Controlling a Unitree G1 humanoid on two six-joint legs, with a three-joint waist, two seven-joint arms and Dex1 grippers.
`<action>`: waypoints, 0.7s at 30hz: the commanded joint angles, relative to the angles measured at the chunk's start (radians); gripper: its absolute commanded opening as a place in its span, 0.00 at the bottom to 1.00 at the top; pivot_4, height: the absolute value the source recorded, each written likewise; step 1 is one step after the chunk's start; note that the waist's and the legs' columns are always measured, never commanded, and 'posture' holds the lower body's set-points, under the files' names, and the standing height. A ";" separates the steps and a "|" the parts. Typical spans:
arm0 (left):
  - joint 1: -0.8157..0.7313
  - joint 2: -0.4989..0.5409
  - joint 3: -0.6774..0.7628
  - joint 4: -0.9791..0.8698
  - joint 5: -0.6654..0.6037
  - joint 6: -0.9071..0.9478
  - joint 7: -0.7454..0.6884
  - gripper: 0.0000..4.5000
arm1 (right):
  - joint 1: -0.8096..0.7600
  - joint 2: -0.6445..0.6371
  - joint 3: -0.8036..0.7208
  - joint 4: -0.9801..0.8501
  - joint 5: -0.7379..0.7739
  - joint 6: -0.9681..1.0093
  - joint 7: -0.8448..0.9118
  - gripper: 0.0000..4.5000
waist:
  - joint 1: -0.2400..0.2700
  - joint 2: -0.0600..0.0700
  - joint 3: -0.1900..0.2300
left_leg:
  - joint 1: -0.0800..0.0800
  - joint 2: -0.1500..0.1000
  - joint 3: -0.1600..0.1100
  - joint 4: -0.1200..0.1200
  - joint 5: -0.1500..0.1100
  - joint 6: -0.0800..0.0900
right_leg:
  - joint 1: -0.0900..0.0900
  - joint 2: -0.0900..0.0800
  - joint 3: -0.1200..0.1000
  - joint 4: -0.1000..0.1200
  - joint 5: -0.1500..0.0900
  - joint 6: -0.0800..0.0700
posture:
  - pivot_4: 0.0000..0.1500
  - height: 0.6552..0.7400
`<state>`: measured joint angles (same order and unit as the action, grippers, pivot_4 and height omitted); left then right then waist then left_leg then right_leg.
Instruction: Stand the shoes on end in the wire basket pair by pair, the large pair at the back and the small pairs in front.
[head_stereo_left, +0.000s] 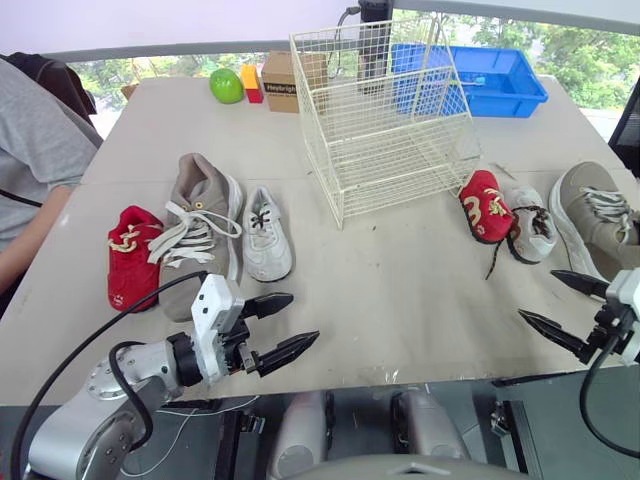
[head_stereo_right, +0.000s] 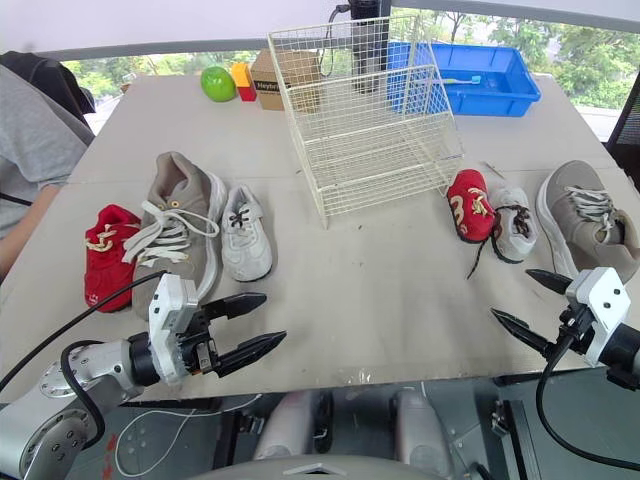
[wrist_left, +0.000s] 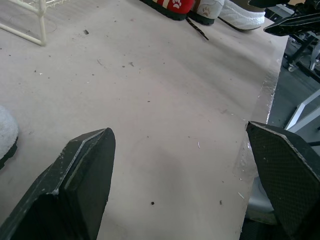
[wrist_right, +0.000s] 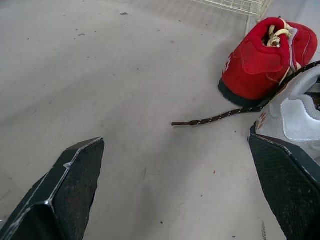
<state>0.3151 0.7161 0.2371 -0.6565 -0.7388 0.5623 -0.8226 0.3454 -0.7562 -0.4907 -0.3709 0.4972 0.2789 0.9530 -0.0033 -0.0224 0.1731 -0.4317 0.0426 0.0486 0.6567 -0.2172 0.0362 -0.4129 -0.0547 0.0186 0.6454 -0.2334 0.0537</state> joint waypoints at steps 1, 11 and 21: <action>-0.056 -0.035 0.005 -0.037 -0.017 -0.021 0.045 1.00 | -0.082 -0.013 0.020 -0.023 0.017 0.003 -0.014 0.99 | 0.000 0.000 0.000 | 0.000 0.000 0.000 0.000 0.000 0.000 | 0.000 0.000 0.000 0.000 0.000 0.000 | 1.00 1.00; -0.178 -0.115 -0.050 -0.080 -0.081 -0.010 0.128 1.00 | -0.784 -0.155 0.385 0.066 -0.030 0.284 -0.034 0.99 | -0.011 0.003 0.002 | 0.000 -0.003 -0.001 -0.003 0.000 0.000 | 0.000 0.003 0.000 -0.002 0.001 -0.001 | 1.00 1.00; -0.119 -0.145 -0.083 -0.121 0.001 -0.139 0.099 1.00 | -1.425 -0.048 0.813 0.737 -0.421 -0.049 0.265 0.99 | -0.008 0.004 0.003 | 0.000 -0.004 0.001 -0.004 0.000 0.000 | -0.002 0.004 0.001 -0.003 0.001 -0.001 | 1.00 1.00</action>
<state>0.1867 0.5763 0.1542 -0.7324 -0.7487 0.4629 -0.7238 -1.0007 -0.8150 0.2919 0.2656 0.1419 0.3315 1.1580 -0.0115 -0.0185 0.1763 -0.4321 0.0389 0.0496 0.6529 -0.2168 0.0364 -0.4144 -0.0507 0.0193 0.6426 -0.2323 0.0526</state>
